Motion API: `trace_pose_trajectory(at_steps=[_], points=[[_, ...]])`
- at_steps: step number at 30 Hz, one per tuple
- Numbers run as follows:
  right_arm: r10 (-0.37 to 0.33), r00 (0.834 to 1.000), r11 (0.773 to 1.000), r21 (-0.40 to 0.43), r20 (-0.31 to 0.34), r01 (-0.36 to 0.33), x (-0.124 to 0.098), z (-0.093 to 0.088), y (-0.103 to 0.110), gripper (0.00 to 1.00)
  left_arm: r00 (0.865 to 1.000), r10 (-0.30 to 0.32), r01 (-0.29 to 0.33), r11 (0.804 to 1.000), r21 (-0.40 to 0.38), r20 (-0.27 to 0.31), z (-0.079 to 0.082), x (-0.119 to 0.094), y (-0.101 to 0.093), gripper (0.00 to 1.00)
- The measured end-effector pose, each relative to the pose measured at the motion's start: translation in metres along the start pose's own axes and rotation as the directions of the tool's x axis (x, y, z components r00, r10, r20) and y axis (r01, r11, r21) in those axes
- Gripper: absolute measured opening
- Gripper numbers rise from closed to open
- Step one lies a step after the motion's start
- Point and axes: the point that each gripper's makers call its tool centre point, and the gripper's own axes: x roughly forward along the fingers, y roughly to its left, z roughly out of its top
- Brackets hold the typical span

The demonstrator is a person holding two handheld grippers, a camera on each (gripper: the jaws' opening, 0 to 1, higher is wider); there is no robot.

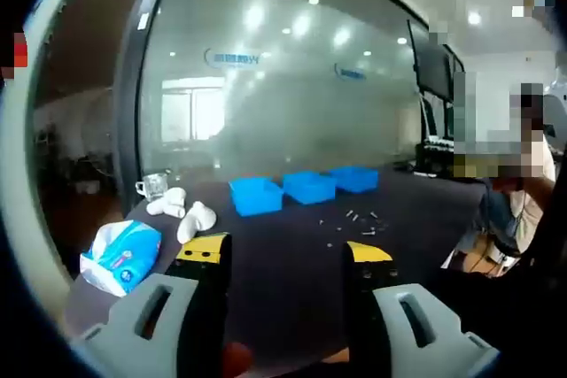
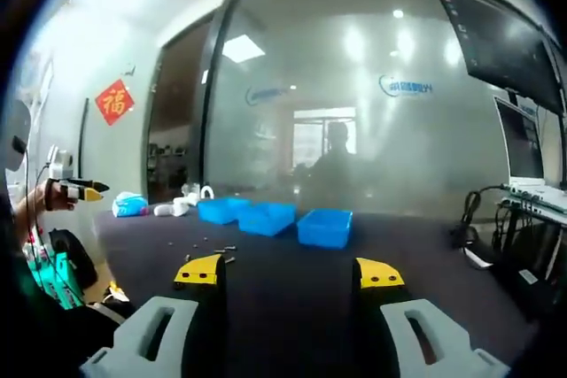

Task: Sort the screws, nuts, and washers into the corresponding bins

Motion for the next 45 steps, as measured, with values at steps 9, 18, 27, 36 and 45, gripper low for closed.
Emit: trace_pose_trajectory(at_steps=[9, 18, 27, 36, 45], points=[[0.008, 1.0, 1.0, -0.009, -0.013, -0.008, 0.001, -0.003, 0.0, 0.53, 1.0, -0.011, 0.011, 1.0, -0.003, 0.0, -0.001, 0.0, -0.002, 0.49], [0.028, 0.999, 0.999, -0.017, -0.032, -0.028, 0.006, -0.004, 0.004, 0.53, 0.999, -0.037, 0.037, 0.999, -0.014, 0.0, 0.0, 0.0, -0.005, 0.49], [0.073, 0.994, 0.997, -0.005, -0.086, -0.074, 0.013, -0.008, 0.013, 0.54, 0.996, -0.086, 0.086, 0.996, -0.011, -0.02, -0.001, 0.004, -0.011, 0.5], [0.172, 0.974, 0.985, 0.003, -0.145, -0.174, 0.024, -0.008, 0.03, 0.54, 0.985, -0.164, 0.164, 0.986, -0.015, -0.045, 0.001, 0.013, -0.023, 0.5], [0.285, 0.933, 0.958, 0.041, -0.217, -0.283, 0.033, -0.014, 0.054, 0.54, 0.972, -0.226, 0.226, 0.974, -0.013, -0.07, 0.001, 0.017, -0.034, 0.5]])
